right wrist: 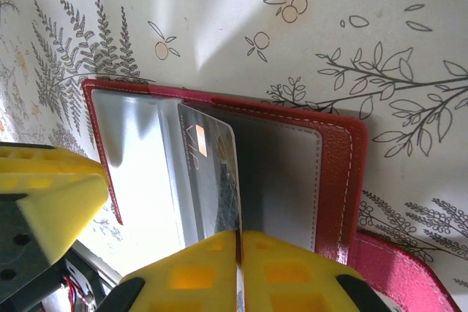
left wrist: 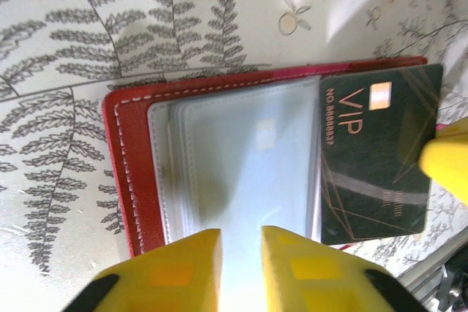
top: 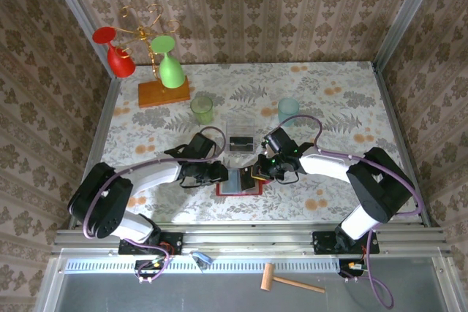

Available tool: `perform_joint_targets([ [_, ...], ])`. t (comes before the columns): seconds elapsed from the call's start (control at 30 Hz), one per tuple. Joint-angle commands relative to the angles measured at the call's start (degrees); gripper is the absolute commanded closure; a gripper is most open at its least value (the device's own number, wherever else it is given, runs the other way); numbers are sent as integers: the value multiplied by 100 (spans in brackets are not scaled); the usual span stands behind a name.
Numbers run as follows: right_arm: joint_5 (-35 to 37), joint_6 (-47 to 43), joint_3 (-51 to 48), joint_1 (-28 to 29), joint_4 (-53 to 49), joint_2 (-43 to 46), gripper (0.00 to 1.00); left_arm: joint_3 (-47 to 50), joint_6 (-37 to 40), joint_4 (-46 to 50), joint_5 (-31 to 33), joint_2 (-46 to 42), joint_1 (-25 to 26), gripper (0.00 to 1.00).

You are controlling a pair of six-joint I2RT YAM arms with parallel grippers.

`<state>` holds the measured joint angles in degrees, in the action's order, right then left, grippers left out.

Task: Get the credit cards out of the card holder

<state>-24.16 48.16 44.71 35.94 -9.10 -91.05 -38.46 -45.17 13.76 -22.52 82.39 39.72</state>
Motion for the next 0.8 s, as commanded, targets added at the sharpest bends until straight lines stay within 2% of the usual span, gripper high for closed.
perform_joint_targets([
  [0.0,140,65,5,66,-188,78,92,44,26,108,143,-242,-86,73],
  [0.23,113,99,104,167,-206,25,91,237,55,101,169,-250,-166,64],
  [0.77,94,158,343,344,-333,-64,86,400,13,-285,-94,92,-151,63],
])
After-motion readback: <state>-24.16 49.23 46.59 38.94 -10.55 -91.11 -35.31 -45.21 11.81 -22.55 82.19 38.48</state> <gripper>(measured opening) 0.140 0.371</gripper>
